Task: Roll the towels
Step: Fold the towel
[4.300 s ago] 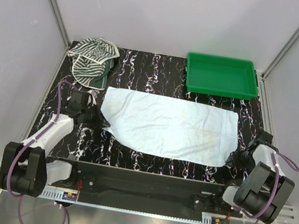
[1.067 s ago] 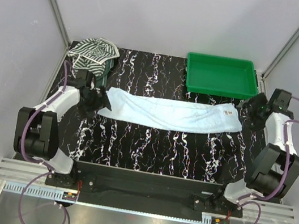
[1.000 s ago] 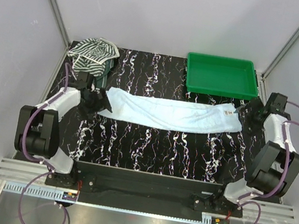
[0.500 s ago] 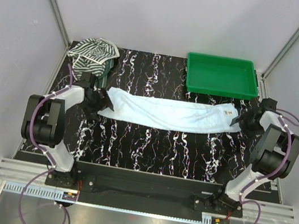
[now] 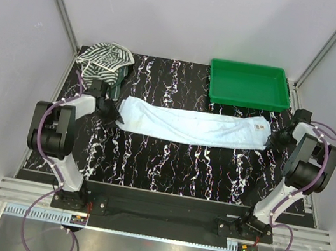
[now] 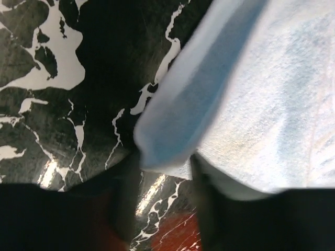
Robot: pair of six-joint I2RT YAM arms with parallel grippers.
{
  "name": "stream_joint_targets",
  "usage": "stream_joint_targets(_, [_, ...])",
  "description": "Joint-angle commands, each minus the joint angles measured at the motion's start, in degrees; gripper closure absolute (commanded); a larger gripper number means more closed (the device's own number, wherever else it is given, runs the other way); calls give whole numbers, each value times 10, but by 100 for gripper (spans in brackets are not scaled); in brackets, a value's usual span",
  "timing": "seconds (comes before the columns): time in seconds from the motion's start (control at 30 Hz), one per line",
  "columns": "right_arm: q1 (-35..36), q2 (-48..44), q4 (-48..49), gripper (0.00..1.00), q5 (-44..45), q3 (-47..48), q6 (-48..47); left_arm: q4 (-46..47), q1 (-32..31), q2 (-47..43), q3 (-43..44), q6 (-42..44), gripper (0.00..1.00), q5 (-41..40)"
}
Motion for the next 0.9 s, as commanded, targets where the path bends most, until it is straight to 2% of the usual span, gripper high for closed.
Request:
stream_joint_targets(0.0, [-4,-4,14,100,19,0,-1,37,3,20,3,4,76,10])
stream_joint_targets(0.03, [-4,-12,11,100,16,-2,-1,41,2,22,2,4,84,15])
stream_joint_targets(0.07, [-4,-18,8,100,12,-3,-2,43,3,21,2,4,100,16])
stream_joint_targets(0.23, [-4,-77,-19,100,1,-1,-2,37,3,-17,5,5,100,13])
stream_joint_targets(0.47, [-4,-187,-110,100,8,75,-2,-76,25,-194,55,27,100,-36])
stream_joint_targets(0.57, [-4,-222,-143,100,10,109,-7,-112,31,-242,82,37,100,-47])
stream_joint_targets(0.73, [-4,-239,-185,100,-8,148,-2,-143,37,-270,102,43,100,-40])
stream_joint_targets(0.87, [-4,-214,-184,100,-65,200,5,-157,38,-234,180,58,100,-19])
